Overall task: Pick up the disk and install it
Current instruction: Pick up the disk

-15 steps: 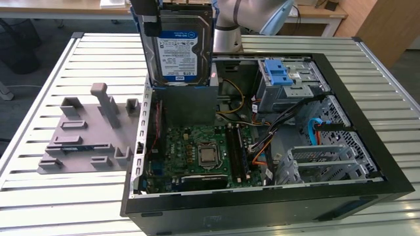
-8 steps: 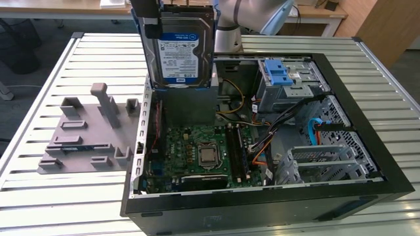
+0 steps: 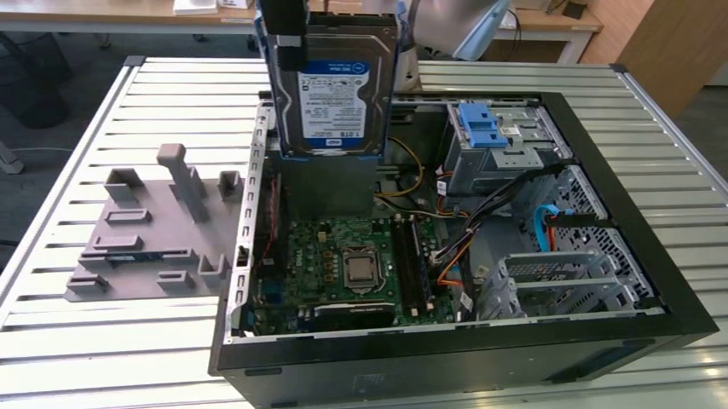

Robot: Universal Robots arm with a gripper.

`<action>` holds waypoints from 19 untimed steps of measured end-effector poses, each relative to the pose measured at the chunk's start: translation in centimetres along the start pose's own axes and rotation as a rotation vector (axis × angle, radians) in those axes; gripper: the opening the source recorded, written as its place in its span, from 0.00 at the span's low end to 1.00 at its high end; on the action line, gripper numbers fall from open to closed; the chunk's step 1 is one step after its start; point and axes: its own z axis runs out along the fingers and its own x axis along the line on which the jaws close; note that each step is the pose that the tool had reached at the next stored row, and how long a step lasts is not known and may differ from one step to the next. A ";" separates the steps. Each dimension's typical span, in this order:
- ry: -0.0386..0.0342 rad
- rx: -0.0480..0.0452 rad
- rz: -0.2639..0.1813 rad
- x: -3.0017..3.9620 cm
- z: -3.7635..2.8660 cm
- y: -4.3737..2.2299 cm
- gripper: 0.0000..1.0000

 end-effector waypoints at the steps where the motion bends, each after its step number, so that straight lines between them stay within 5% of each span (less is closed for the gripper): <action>1: 0.0001 0.0000 0.000 0.00 0.00 -0.34 0.36; 19: 0.0000 0.0000 0.000 -0.01 0.01 -5.44 0.36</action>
